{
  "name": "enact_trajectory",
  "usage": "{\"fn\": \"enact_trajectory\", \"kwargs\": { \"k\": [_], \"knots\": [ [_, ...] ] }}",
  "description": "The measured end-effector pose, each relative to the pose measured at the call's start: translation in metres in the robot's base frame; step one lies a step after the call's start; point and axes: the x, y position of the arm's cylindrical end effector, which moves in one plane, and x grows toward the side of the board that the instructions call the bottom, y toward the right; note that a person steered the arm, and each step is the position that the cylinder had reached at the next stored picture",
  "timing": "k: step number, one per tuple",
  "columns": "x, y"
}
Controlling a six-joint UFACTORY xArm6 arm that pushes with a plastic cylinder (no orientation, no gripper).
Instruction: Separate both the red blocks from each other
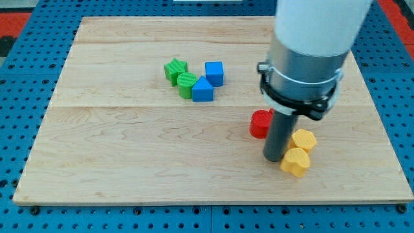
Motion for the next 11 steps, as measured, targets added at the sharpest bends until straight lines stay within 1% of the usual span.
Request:
{"fn": "enact_trajectory", "kwargs": {
  "k": [1, 2, 4, 6, 7, 9, 10, 11],
  "knots": [
    [0.000, 0.020],
    [-0.008, 0.000],
    [-0.042, -0.010],
    [-0.066, -0.014],
    [-0.076, -0.040],
    [-0.082, 0.021],
    [-0.082, 0.008],
    [-0.063, -0.057]
  ]
}}
